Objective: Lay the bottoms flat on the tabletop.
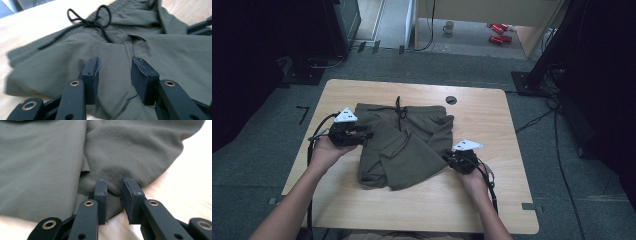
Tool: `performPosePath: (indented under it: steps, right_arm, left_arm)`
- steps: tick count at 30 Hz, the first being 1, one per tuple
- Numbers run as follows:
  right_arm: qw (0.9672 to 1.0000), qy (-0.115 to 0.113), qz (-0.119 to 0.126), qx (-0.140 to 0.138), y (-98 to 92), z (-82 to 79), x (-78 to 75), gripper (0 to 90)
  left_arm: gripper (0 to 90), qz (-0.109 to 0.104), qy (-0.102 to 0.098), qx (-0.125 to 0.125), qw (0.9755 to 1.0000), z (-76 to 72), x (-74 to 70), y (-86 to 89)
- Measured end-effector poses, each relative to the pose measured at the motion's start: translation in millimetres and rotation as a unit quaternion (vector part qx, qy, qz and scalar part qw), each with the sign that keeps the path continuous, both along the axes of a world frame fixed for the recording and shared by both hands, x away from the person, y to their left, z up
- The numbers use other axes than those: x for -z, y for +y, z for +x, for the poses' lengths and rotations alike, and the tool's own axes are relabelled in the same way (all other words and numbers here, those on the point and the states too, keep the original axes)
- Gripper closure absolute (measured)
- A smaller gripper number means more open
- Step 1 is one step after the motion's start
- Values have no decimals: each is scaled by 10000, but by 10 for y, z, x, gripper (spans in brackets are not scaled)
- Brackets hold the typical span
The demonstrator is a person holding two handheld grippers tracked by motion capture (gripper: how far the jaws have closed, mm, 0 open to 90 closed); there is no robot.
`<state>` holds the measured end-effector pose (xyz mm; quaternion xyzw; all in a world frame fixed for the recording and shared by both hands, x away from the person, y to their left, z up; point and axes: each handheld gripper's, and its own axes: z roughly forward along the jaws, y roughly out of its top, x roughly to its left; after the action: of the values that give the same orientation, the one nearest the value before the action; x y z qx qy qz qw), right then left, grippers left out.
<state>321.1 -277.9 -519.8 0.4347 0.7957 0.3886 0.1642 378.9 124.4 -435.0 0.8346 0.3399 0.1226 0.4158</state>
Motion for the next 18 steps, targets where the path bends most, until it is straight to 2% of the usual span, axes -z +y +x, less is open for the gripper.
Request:
performPosePath:
  steps: [3, 8, 12, 13, 16, 18]
  right_arm:
    - [9999, -46, 97, 108, -14, 41, 18, 763]
    - [9998, 6, 6, 175, 5, 150, -3, 761]
    - [9994, 0, 201, 271, -28, 189, 20, 747]
    - [9993, -4, 187, 324, -36, 185, 15, 699]
    - [9991, -73, 32, 427, -33, 139, -45, 688]
    - [9986, -266, -15, 459, -36, 94, -132, 689]
  left_arm:
    - [578, 85, 19, 10, 10000, -33, 66, -44]
    - [574, 78, 160, 37, 9998, -61, 206, -116]
    - [572, 8, 170, -5, 9999, -89, 268, -127]
    - [572, -8, 225, -26, 9997, -107, 305, -127]
    - [572, 21, 256, -2, 9997, -140, 344, -116]
    - [572, 8, 289, 5, 9996, -154, 349, -99]
